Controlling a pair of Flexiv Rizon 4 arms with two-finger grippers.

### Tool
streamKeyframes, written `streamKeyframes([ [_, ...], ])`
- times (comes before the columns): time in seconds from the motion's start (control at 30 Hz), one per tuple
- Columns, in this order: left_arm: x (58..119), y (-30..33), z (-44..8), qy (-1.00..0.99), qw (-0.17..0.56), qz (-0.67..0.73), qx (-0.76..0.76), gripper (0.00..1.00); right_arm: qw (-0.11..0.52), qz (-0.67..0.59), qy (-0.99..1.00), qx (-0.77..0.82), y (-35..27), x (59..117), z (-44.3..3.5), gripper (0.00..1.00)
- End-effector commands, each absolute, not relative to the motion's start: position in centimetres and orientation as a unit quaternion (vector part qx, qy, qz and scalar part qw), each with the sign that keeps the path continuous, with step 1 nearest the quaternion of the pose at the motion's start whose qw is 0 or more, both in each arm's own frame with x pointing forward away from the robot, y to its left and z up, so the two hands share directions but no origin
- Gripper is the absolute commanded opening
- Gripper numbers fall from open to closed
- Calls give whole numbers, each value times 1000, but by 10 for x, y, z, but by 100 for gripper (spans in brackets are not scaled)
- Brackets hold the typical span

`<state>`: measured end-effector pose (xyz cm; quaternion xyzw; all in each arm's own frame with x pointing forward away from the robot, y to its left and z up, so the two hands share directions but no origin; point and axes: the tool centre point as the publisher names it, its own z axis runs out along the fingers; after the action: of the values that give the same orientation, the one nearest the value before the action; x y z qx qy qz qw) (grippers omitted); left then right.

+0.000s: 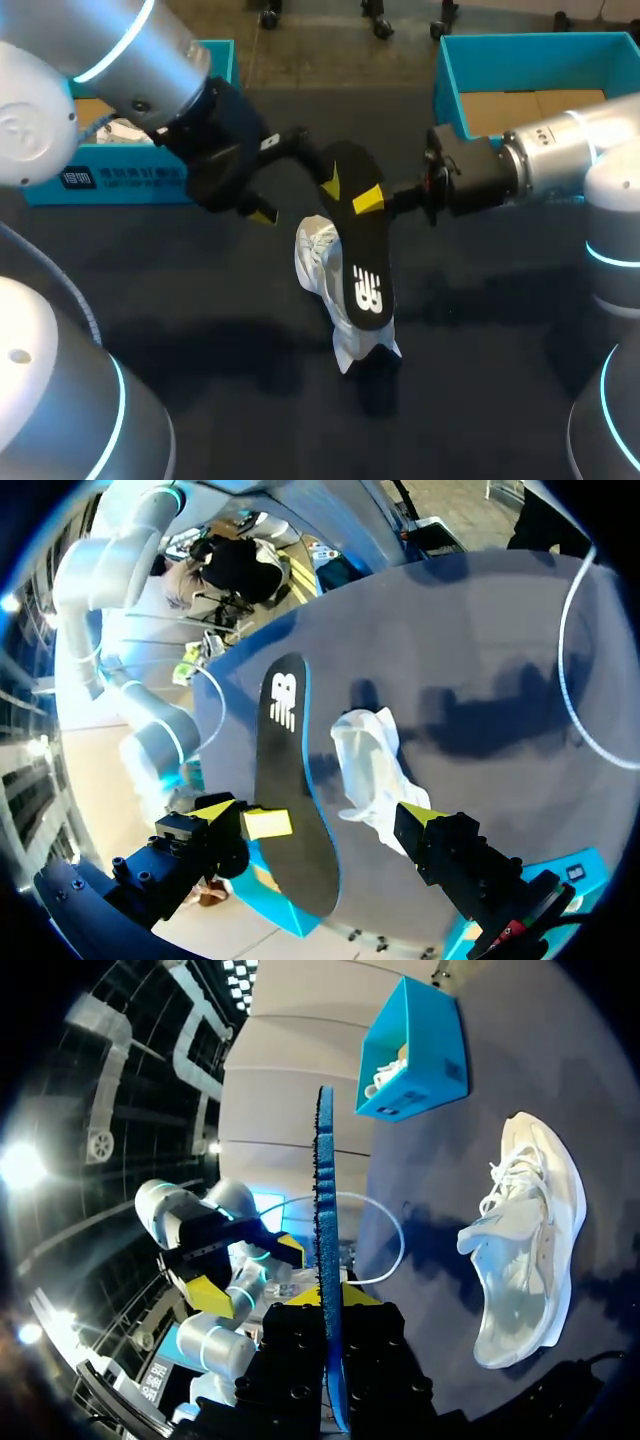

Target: Take the shoe out of the shoebox, open the shoe tongue, remove and reinsert the insole, then place the shoe into the shoebox

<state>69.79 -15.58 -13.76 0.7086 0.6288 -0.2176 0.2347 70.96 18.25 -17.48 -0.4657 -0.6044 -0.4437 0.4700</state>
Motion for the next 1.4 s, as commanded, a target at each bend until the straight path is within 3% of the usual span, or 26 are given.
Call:
streamKeyframes([
  [0.03, 694, -148, -144, 582, 317, -310, 682, 100, 468, -443, -604, -469, 180, 708, -173, 0],
  [1.0, 689, -143, -152, 566, 320, -299, 698, 100, 482, -446, -602, -455, 175, 716, -176, 0],
  [1.2, 693, -149, -166, 581, 391, -323, 637, 100, 482, -450, -598, -456, 176, 716, -178, 0],
  [1.4, 696, -149, -172, 599, 409, -358, 588, 100, 484, -448, -597, -456, 177, 715, -177, 0],
])
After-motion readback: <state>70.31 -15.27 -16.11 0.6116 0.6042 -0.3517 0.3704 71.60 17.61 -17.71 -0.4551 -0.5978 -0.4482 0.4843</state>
